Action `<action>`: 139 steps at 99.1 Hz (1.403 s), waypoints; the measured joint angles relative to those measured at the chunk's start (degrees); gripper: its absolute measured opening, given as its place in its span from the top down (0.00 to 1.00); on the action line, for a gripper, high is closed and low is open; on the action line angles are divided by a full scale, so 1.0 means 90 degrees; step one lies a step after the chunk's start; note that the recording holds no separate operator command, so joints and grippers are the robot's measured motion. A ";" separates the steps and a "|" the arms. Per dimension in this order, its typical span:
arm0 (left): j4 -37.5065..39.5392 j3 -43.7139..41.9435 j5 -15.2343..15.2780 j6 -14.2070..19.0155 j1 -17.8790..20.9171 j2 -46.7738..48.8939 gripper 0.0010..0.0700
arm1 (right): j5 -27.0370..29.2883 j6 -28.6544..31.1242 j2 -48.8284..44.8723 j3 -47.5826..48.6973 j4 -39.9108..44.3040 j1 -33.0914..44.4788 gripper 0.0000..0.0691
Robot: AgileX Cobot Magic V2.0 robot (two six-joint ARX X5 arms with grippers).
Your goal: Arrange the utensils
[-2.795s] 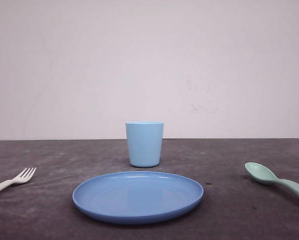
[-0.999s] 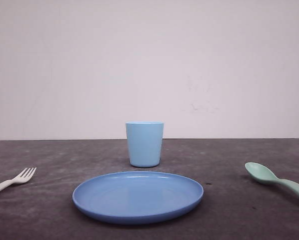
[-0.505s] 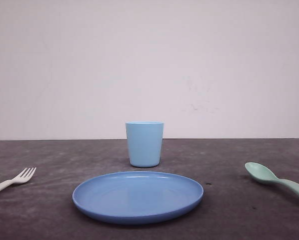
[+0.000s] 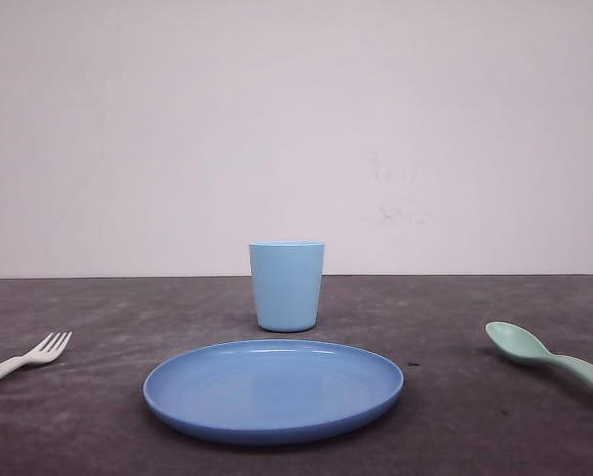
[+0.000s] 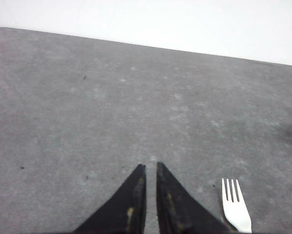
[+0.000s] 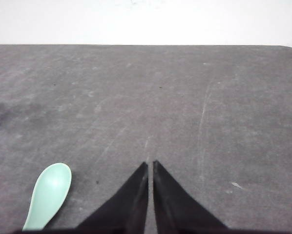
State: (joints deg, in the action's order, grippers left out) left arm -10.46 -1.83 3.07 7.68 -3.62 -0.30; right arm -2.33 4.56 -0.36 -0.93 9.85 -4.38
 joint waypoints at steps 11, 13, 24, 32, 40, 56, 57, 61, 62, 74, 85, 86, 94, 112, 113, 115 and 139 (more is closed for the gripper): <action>0.0000 0.0000 -0.0002 0.0175 0.0000 0.0000 1.00 | -0.0066 0.0155 0.0000 0.0000 -0.0005 0.0000 0.97; 0.0000 0.0000 -0.0002 0.0223 0.0000 0.0000 1.00 | -0.0070 0.0194 0.0000 0.0000 -0.0010 0.0000 0.97; 0.0119 -0.0002 -0.0056 0.0342 0.0000 0.0000 1.00 | -0.0083 0.0556 0.0000 0.0000 -0.0095 0.0000 0.98; 0.0447 -0.0017 -0.0245 0.0423 0.0000 0.0000 1.00 | -0.0243 0.0916 0.0000 -0.0124 -0.0158 0.0000 0.98; 0.0614 -0.0187 -0.0442 0.0602 0.0000 -0.0002 1.00 | -0.0427 0.1253 -0.0005 -0.0515 -0.0170 0.0000 0.98; 0.0767 -0.1120 -0.0787 0.0974 0.0000 -0.0010 1.00 | -0.0690 0.1603 -0.0080 -0.1625 -0.0097 0.0000 0.99; 0.0770 -0.1190 -0.0799 0.0986 0.0000 -0.0015 1.00 | -0.0707 0.1610 -0.0100 -0.1700 -0.0068 0.0000 0.99; 0.0760 -0.1477 -0.0823 0.1018 0.0000 -0.0039 1.00 | -0.0724 0.1647 -0.0185 -0.2023 0.0075 0.0000 0.99; 0.0750 -0.1549 -0.0828 0.1022 0.0000 -0.0051 1.00 | -0.0729 0.1647 -0.0214 -0.2106 0.0107 0.0000 0.99; 0.0291 -0.2472 -0.0845 0.1035 0.0000 -0.0389 1.00 | -0.0729 0.1625 -0.0651 -0.3111 0.0648 0.0000 0.99; -0.0481 -0.3325 -0.0971 0.0882 0.0000 -0.0884 1.00 | -0.0729 0.1462 -0.1151 -0.4007 0.1229 0.0000 0.99; -0.0556 -0.3405 -0.0996 0.0865 0.0000 -0.0937 1.00 | -0.0729 0.1447 -0.1202 -0.4082 0.1287 0.0000 0.99; -0.1154 -0.4014 -0.1052 0.0665 0.0000 -0.1382 1.00 | -0.0729 0.1282 -0.1634 -0.4658 0.1736 0.0000 0.99; -0.2319 -0.5085 -0.1163 0.0095 0.0000 -0.2419 1.00 | -0.0729 0.0942 -0.2725 -0.5574 0.2739 0.0000 0.99; -0.2361 -0.5115 -0.1168 0.0063 0.0000 -0.2467 1.00 | -0.0729 0.0928 -0.2778 -0.5598 0.2776 0.0000 0.99; -0.2441 -0.5170 -0.1171 0.0002 0.0000 -0.2565 1.00 | -0.0729 0.0899 -0.2888 -0.5637 0.2846 0.0000 0.99; -0.2965 -0.5253 -0.1173 -0.0389 -0.0002 -0.3575 1.00 | -0.0719 0.0576 -0.4126 -0.5668 0.3570 0.0000 0.99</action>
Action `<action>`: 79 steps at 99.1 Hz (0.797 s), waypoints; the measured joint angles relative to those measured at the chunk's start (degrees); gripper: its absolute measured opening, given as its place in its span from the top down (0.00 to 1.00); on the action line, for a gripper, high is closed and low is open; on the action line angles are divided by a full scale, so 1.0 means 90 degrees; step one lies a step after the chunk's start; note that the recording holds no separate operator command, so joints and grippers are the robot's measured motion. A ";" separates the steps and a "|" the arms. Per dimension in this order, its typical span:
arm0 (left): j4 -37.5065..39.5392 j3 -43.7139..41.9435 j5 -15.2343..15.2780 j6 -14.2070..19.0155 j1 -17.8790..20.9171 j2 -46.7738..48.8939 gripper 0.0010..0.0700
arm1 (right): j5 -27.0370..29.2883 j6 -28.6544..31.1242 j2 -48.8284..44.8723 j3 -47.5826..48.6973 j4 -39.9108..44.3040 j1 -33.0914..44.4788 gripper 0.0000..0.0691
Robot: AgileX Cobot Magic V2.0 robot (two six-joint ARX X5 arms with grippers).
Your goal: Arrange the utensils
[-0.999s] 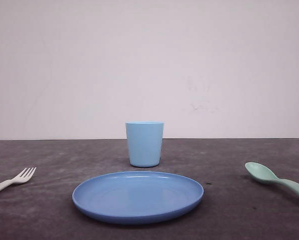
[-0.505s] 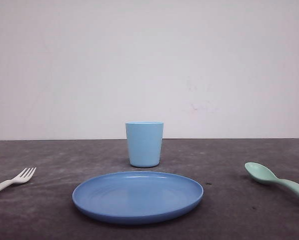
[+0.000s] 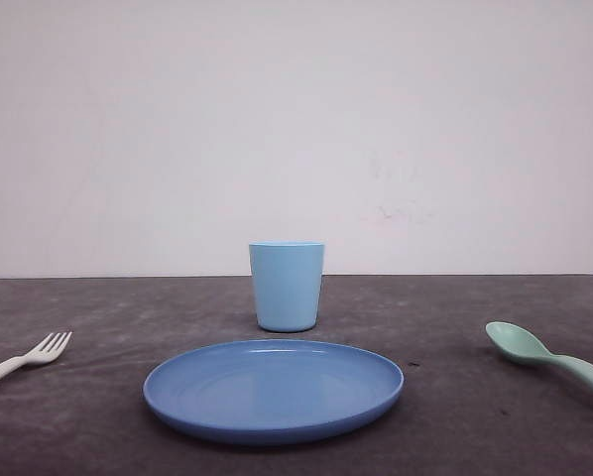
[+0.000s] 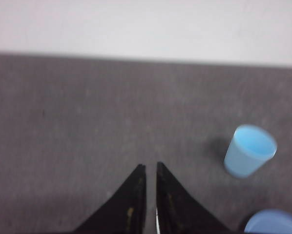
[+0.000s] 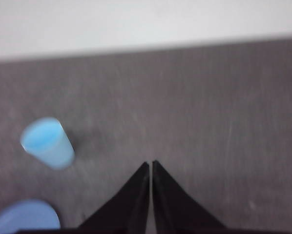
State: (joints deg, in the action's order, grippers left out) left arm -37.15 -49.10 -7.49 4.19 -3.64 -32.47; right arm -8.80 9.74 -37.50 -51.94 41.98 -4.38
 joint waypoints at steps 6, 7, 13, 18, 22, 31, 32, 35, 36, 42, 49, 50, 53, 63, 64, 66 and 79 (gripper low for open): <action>-0.0083 0.0000 0.0002 -0.0090 0.0000 -0.0243 1.00 | 0.0107 -0.0095 -0.0325 0.0000 0.0138 0.0000 0.99; -0.0090 0.0000 0.0002 -0.0107 0.0000 -0.0282 1.00 | 0.0129 -0.0112 -0.0379 0.0000 0.0160 0.0000 0.99; -0.0097 0.0000 0.0002 -0.0204 -0.0002 -0.0503 1.00 | 0.0277 -0.0214 -0.0673 0.0000 0.0233 0.0000 0.99; -0.0112 0.0000 0.0002 -0.0236 -0.0002 -0.0675 1.00 | 0.0406 -0.0284 -0.0886 0.0000 0.0270 0.0000 0.99; -0.0138 0.0000 0.0002 -0.0255 -0.0002 -0.0787 1.00 | 0.0495 -0.0333 -0.1025 0.0000 0.0282 0.0000 0.99; -0.0153 0.0000 0.0005 -0.0296 -0.0002 -0.0986 1.00 | 0.0566 -0.0415 -0.1294 0.0000 0.0284 0.0000 0.99; -0.0153 0.0000 0.0005 -0.0299 -0.0002 -0.1003 1.00 | 0.0580 -0.0420 -0.1319 0.0000 0.0284 0.0000 0.99; -0.0153 0.0000 0.0007 -0.0304 -0.0002 -0.1044 1.00 | 0.0614 -0.0440 -0.1382 0.0000 0.0287 0.0000 0.99; -0.0153 0.0000 0.0007 -0.0304 -0.0002 -0.1061 1.00 | 0.0624 -0.0442 -0.1404 0.0000 0.0287 0.0000 0.99; -0.0158 0.0000 0.0017 -0.0304 -0.0002 -0.1110 1.00 | 0.0627 -0.0457 -0.1489 0.0000 0.0301 0.0000 0.99; -0.0177 0.0000 0.0032 -0.0306 -0.0002 -0.1120 1.00 | 0.0631 -0.0488 -0.1530 0.0000 0.0338 -0.0005 0.99; -0.0180 0.0000 0.0034 -0.0306 -0.0002 -0.1117 1.00 | 0.0634 -0.0488 -0.1530 0.0000 0.0345 -0.0005 0.99; -0.0185 0.0000 0.0068 -0.0306 -0.0002 -0.1115 1.00 | 0.0636 -0.0491 -0.1530 0.0000 0.0362 -0.0007 0.99; -0.0211 0.0000 0.0177 -0.0316 -0.0002 -0.1110 1.00 | 0.0636 -0.0495 -0.1528 0.0000 0.0408 -0.0010 0.99; -0.0219 0.0000 0.0177 -0.0318 -0.0002 -0.1110 1.00 | 0.0639 -0.0495 -0.1528 0.0000 0.0410 -0.0010 0.99; -0.0231 0.0000 0.0177 -0.0325 -0.0002 -0.1110 1.00 | 0.0639 -0.0498 -0.1530 0.0000 0.0413 -0.0010 0.99; -0.0291 0.0000 0.0180 -0.0333 -0.0002 -0.1110 0.94 | 0.0639 -0.0517 -0.1530 0.0000 0.0464 -0.0010 0.94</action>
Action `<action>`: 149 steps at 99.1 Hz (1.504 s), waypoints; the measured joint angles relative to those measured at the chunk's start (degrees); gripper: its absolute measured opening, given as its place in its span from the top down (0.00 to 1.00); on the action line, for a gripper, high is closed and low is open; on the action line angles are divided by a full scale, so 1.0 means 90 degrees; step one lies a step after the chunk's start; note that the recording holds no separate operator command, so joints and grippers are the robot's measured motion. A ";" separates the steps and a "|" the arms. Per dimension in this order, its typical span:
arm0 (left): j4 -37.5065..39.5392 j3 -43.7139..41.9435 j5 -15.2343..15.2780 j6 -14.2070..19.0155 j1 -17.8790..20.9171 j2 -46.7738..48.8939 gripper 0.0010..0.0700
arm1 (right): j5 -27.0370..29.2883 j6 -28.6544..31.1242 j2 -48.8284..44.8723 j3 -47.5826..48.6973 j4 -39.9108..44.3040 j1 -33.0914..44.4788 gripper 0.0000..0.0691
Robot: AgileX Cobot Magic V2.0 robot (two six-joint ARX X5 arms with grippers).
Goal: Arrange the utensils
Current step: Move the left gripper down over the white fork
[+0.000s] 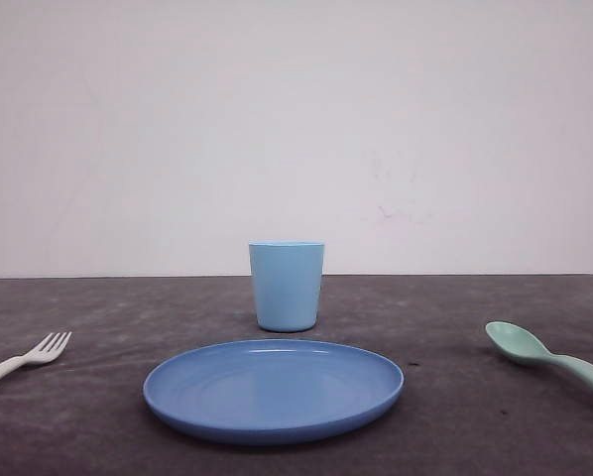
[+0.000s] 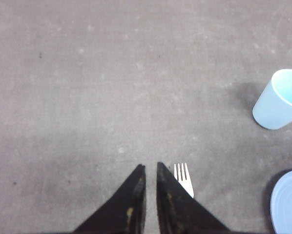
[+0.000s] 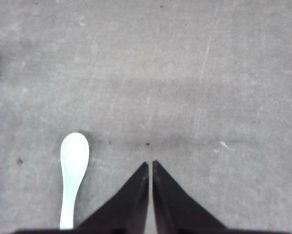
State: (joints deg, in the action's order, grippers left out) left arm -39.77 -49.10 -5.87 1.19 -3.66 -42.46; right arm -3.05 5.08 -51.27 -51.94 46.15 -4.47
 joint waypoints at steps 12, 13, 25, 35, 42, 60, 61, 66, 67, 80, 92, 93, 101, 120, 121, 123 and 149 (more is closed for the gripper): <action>0.0000 0.0000 0.0000 -0.0012 0.0000 0.0000 0.68 | 0.0000 -0.0019 0.0000 0.0000 0.0002 -0.0002 0.63; 0.0000 0.0000 0.0000 -0.0012 0.0000 0.0000 0.66 | 0.0000 -0.0019 0.0000 0.0000 0.0002 -0.0002 0.60; 0.0000 0.0000 0.0000 -0.0012 0.0000 0.0000 0.44 | 0.0002 -0.0019 0.0000 0.0000 0.0039 -0.0002 0.31; 0.0000 0.0000 0.0000 -0.0012 0.0000 0.0000 0.36 | 0.0000 -0.0019 0.0000 0.0000 0.0046 -0.0002 0.14; -0.0017 0.0000 0.0000 0.0007 0.0000 0.0000 0.34 | 0.0002 -0.0019 0.0000 0.0000 0.0046 -0.0002 0.06; -0.0274 0.0000 -0.0010 0.0308 0.0000 -0.0015 0.33 | 0.0000 -0.0022 0.0000 0.0000 0.0056 -0.0002 0.02; -0.0296 0.0000 -0.0012 0.0328 0.0000 -0.0019 0.33 | 0.0000 -0.0022 0.0000 0.0000 0.0056 -0.0002 0.02; -0.0415 0.0000 -0.0019 0.0430 -0.0002 -0.0066 0.33 | 0.0000 -0.0022 0.0000 0.0000 0.0061 -0.0002 0.02; -0.0437 0.0000 -0.0019 0.0454 -0.0007 -0.0080 0.33 | 0.0000 -0.0022 0.0000 0.0000 0.0061 -0.0002 0.02; -0.0566 0.0143 -0.0024 0.0588 -0.0160 -0.0194 0.33 | 0.0000 -0.0022 0.0000 0.0000 0.0066 -0.0005 0.02; -0.0481 0.0595 -0.0029 0.0726 -0.0367 -0.0216 0.33 | 0.0000 -0.0022 0.0000 0.0000 0.0097 -0.0005 0.02; -0.0464 0.0644 -0.0029 0.0741 -0.0381 -0.0221 0.33 | 0.0000 -0.0022 0.0000 0.0000 0.0097 -0.0005 0.02; -0.0250 0.1022 -0.0029 0.0882 -0.0525 -0.0255 0.33 | 0.0000 -0.0019 0.0000 0.0000 0.0100 -0.0005 0.02; 0.0452 0.1785 -0.0029 0.1294 -0.0984 -0.0352 0.33 | 0.0000 -0.0019 0.0000 0.0000 0.0214 -0.0005 0.02; 0.0491 0.1812 -0.0029 0.1314 -0.1010 -0.0369 0.33 | 0.0000 -0.0019 0.0000 0.0000 0.0219 -0.0005 0.02; 0.0554 0.1853 -0.0029 0.1341 -0.1064 -0.0396 0.33 | 0.0000 -0.0019 0.0000 0.0000 0.0228 -0.0005 0.02; 0.1117 0.1892 0.0250 0.1547 -0.1758 -0.1093 0.33 | 0.0000 -0.0019 0.0000 0.0000 0.0277 -0.0005 0.02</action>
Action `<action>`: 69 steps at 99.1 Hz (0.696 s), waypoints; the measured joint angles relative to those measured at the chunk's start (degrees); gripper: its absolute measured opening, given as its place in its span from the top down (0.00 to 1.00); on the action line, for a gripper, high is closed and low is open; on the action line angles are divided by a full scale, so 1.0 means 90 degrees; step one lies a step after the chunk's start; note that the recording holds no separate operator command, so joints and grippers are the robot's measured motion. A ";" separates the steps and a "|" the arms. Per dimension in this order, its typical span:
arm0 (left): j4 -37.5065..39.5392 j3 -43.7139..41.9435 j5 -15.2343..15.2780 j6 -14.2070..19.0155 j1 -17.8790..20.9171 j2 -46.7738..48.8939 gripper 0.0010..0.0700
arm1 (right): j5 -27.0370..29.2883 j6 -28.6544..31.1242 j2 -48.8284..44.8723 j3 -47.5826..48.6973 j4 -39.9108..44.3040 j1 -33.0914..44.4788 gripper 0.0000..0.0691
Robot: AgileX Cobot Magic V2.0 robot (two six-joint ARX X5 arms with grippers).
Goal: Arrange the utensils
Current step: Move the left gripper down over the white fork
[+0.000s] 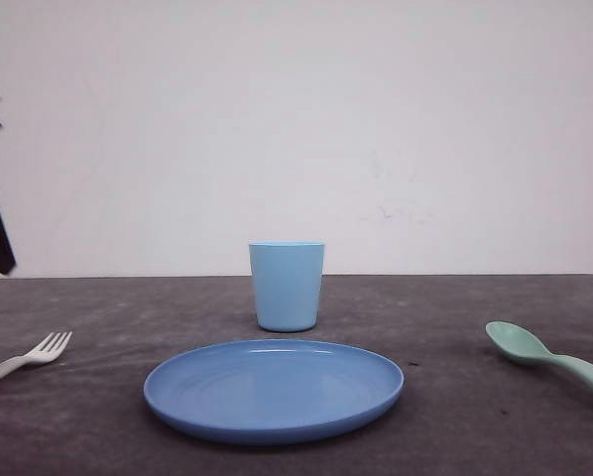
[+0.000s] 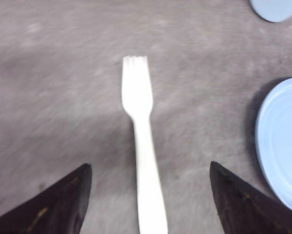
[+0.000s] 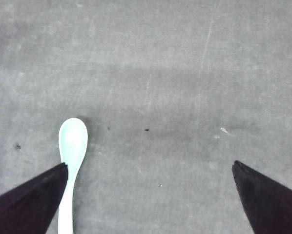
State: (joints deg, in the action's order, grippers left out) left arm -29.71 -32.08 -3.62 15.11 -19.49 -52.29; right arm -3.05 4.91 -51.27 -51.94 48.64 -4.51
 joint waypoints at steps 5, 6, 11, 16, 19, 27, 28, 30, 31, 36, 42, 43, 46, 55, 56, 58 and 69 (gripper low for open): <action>0.0068 0.0000 0.0165 0.0002 -0.0117 -0.0189 0.33 | 0.0000 0.0000 0.0000 0.0000 0.0000 0.0000 0.02; 0.0080 0.0000 0.0202 0.0005 -0.0136 -0.0228 0.33 | 0.0000 0.0000 0.0000 0.0000 0.0000 0.0000 0.02; 0.0175 0.0000 0.0355 0.0015 -0.0221 -0.0430 0.33 | 0.0000 0.0002 0.0000 0.0000 0.0002 0.0000 0.02; 0.0299 0.0000 0.0471 0.0017 -0.0287 -0.0629 0.33 | 0.0000 0.0000 0.0000 0.0000 0.0005 0.0000 0.02; 0.0379 0.0000 0.0532 0.0019 -0.0321 -0.0746 0.33 | 0.0000 0.0000 0.0000 0.0000 0.0005 0.0000 0.02; 0.0665 0.0000 0.0610 0.0022 -0.0384 -0.1081 0.33 | 0.0000 0.0000 0.0000 0.0000 0.0007 0.0000 0.02; 0.0699 0.0000 0.0627 0.0022 -0.0391 -0.1117 0.33 | 0.0000 0.0000 0.0000 0.0000 0.0005 0.0000 0.02; 0.0784 0.0000 0.0673 0.0022 -0.0403 -0.1214 0.33 | 0.0000 0.0000 0.0000 0.0000 0.0005 0.0000 0.02; 0.0818 0.0000 0.0695 0.0022 -0.0406 -0.1253 0.33 | 0.0000 0.0000 0.0000 0.0000 0.0005 0.0000 0.02; 0.0964 0.0000 0.0729 0.0022 -0.0410 -0.1428 0.33 | 0.0000 0.0000 0.0000 0.0000 0.0005 0.0000 0.02; 0.1095 0.0000 0.0753 0.0022 -0.0427 -0.1625 0.33 | 0.0000 0.0000 0.0000 0.0000 0.0005 0.0000 0.02; 0.1115 0.0000 0.0750 0.0022 -0.0430 -0.1654 0.33 | 0.0000 0.0000 0.0000 0.0000 0.0005 0.0000 0.02; 0.1163 0.0000 0.0753 0.0022 -0.0440 -0.1744 0.33 | 0.0000 0.0000 0.0000 0.0000 0.0007 0.0000 0.02; 0.1280 0.0000 0.0753 0.0022 -0.0483 -0.1987 0.33 | 0.0000 0.0000 0.0000 0.0000 0.0005 0.0000 0.02; 0.1290 0.0000 0.0753 0.0022 -0.0486 -0.2013 0.33 | 0.0000 0.0000 0.0000 0.0000 0.0005 0.0000 0.02; 0.1307 0.0000 0.0753 0.0022 -0.0495 -0.2059 0.33 | 0.0000 0.0000 0.0000 0.0000 0.0005 0.0000 0.02; 0.1392 -0.0005 0.0792 0.0019 -0.0537 -0.2268 0.33 | 0.0000 0.0000 0.0000 0.0000 0.0005 0.0000 0.02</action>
State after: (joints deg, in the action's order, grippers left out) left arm -17.19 -32.12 3.51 15.29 -24.32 -72.71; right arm -3.05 4.91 -51.27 -51.94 48.69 -4.51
